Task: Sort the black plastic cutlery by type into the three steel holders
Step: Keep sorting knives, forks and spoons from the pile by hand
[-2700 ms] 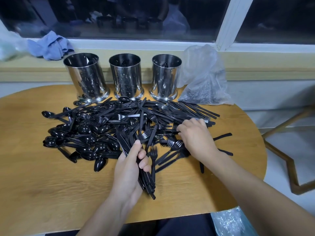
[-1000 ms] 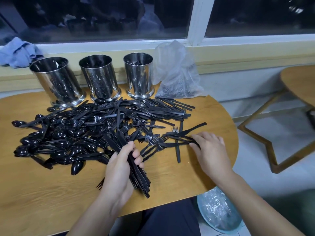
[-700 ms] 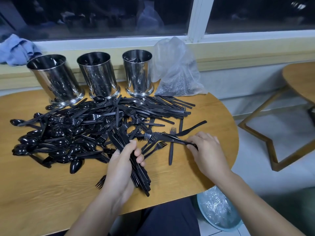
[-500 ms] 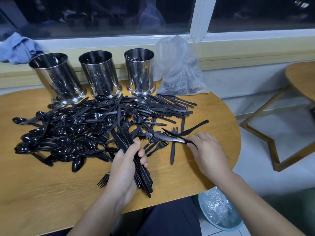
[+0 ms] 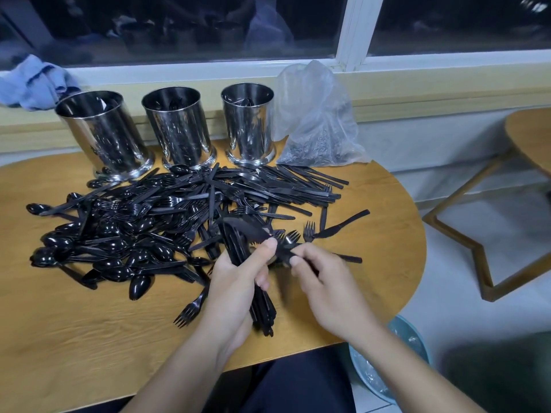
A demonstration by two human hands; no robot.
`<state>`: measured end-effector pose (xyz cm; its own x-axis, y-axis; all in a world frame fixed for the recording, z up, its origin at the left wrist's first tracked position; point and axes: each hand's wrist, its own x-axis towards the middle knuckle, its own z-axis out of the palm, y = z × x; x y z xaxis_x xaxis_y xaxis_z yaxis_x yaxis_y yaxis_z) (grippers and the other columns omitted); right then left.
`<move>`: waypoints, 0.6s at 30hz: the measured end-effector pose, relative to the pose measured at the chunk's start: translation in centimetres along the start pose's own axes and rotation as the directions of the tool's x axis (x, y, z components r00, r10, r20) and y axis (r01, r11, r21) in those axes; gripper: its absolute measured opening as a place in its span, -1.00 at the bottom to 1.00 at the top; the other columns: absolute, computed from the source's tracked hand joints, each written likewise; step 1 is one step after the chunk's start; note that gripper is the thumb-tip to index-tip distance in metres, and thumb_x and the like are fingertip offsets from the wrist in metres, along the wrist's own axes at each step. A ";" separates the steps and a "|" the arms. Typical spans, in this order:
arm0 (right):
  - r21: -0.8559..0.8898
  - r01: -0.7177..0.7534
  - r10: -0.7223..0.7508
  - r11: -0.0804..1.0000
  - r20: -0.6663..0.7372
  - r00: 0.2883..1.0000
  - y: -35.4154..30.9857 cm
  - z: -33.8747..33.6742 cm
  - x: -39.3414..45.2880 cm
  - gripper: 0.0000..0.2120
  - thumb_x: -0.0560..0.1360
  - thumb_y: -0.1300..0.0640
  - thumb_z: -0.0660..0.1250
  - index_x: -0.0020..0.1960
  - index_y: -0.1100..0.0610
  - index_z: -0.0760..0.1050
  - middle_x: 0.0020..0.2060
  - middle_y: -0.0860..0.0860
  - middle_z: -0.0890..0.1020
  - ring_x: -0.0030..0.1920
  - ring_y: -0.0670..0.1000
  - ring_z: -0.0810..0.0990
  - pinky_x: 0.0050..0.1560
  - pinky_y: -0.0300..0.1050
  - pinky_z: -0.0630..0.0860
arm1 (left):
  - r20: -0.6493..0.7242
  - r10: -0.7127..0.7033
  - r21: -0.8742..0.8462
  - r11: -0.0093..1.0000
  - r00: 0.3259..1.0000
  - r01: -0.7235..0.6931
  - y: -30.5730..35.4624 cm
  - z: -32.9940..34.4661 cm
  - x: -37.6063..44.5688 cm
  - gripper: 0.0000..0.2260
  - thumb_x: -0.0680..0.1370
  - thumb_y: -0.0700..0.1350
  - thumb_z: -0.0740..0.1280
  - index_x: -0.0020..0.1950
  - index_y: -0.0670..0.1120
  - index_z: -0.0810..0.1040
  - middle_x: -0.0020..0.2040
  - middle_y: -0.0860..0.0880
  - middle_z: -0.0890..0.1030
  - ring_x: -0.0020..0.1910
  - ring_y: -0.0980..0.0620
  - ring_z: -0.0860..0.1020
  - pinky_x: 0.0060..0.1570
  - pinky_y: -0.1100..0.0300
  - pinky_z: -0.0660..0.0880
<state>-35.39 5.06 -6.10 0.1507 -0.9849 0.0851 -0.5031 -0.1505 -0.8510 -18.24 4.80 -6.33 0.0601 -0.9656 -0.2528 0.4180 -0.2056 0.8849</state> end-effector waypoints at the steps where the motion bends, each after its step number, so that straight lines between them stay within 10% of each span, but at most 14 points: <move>1: 0.035 0.003 -0.005 0.999 0.054 0.999 -0.7 0.4 -0.3 -0.72 0.77 0.12 0.26 -0.10 -0.08 0.52 -0.28 -0.22 0.56 -0.25 -0.10 0.51 -0.20 -0.19 0.39 | 0.005 0.002 -0.019 1.000 1.000 -0.002 0.2 0.2 0.0 -0.82 0.62 -0.02 0.56 0.13 -0.07 0.69 -0.27 0.00 0.42 -0.32 0.05 0.35 -0.23 0.10 0.35; 9: -0.110 0.138 -0.130 0.984 0.073 0.989 1.0 -0.5 -0.3 -0.84 0.73 -0.03 0.35 0.19 -0.09 0.71 0.00 -0.19 0.64 0.10 -0.09 0.63 0.12 -0.16 0.53 | -0.060 -0.073 -0.101 0.993 0.996 0.066 0.4 -0.7 0.3 -0.67 0.72 0.09 0.41 -0.19 -0.01 0.53 -0.20 -0.01 0.53 -0.23 0.03 0.51 -0.15 0.07 0.41; 13: -0.425 0.011 -0.097 0.905 -0.181 0.979 5.4 -3.1 1.5 -0.77 0.62 0.06 0.51 0.27 -0.01 0.71 0.01 -0.22 0.56 0.00 -0.18 0.53 0.06 -0.21 0.49 | -0.040 -0.096 -0.148 0.985 0.995 0.089 0.2 -1.2 0.4 -0.72 0.71 0.08 0.43 -0.06 -0.02 0.45 -0.18 0.01 0.46 -0.26 0.02 0.46 -0.17 0.12 0.44; 18: -0.564 0.044 -0.128 0.825 -0.112 0.985 7.5 -3.6 2.5 -0.74 0.62 0.05 0.51 0.30 0.00 0.71 0.01 -0.14 0.57 0.09 -0.02 0.53 0.15 0.01 0.52 | -0.052 -0.067 -0.064 0.996 0.996 0.064 0.0 -1.1 0.4 -0.72 0.71 0.07 0.46 0.11 -0.05 0.41 -0.22 0.02 0.41 -0.31 0.06 0.38 -0.27 0.17 0.43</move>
<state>-41.87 1.17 -10.42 0.1180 -0.9607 0.2511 -0.8884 -0.2151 -0.4056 -17.25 4.59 -6.84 0.0788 -0.9401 -0.3318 0.4778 -0.2565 0.8402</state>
